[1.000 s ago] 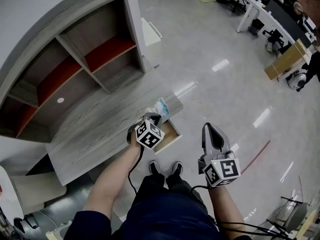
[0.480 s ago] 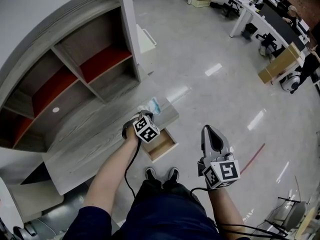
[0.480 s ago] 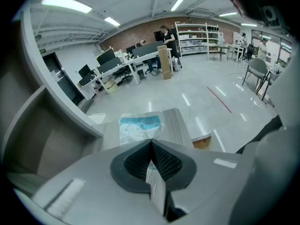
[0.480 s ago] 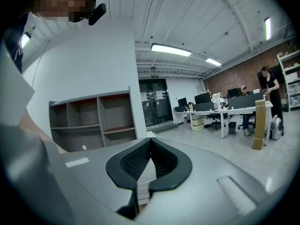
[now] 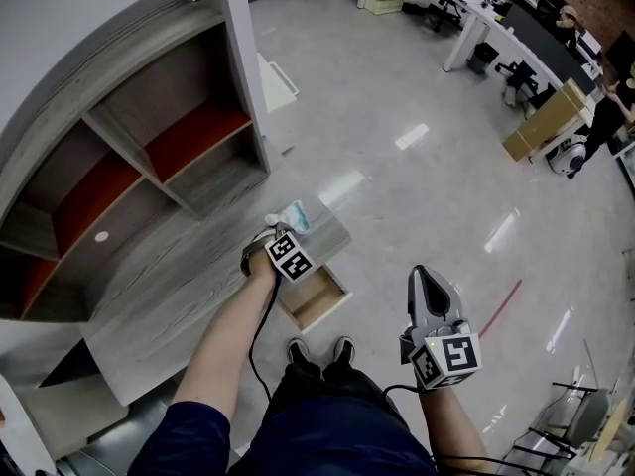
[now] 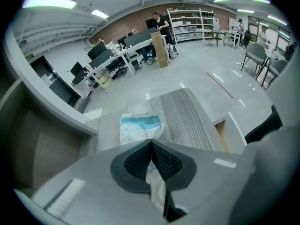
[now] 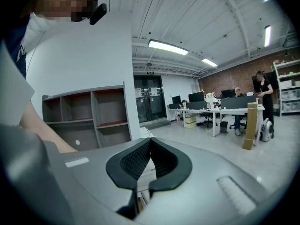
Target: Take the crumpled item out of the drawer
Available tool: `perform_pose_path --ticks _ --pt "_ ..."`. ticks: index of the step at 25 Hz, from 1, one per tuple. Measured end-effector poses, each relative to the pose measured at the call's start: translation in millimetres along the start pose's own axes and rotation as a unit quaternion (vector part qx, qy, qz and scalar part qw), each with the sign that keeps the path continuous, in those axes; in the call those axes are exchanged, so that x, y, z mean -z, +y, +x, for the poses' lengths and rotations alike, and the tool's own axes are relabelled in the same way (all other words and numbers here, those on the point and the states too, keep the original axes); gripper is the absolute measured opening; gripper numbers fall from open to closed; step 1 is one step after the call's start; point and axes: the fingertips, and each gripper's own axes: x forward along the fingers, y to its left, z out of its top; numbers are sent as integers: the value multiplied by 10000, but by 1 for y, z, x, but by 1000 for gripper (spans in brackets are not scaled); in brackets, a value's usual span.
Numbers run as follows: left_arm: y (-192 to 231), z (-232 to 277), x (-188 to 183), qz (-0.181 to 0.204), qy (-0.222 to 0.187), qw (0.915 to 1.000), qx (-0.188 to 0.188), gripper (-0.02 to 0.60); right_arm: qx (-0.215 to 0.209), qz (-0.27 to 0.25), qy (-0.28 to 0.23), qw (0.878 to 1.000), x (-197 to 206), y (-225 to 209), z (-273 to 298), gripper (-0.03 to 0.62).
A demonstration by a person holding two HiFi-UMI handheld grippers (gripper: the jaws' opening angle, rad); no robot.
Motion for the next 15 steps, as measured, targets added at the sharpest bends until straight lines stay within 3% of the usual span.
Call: perform_pose_path --ticks 4,9,15 --pt "0 12 6 -185 -33 9998 91 8 91 18 78 9999 9 -1 -1 6" --pt "5 3 -6 -375 -407 9984 -88 69 85 60 113 9999 10 0 -1 6" --pt "15 -28 -19 -512 -861 9948 -208 88 -116 59 90 9999 9 16 8 6"
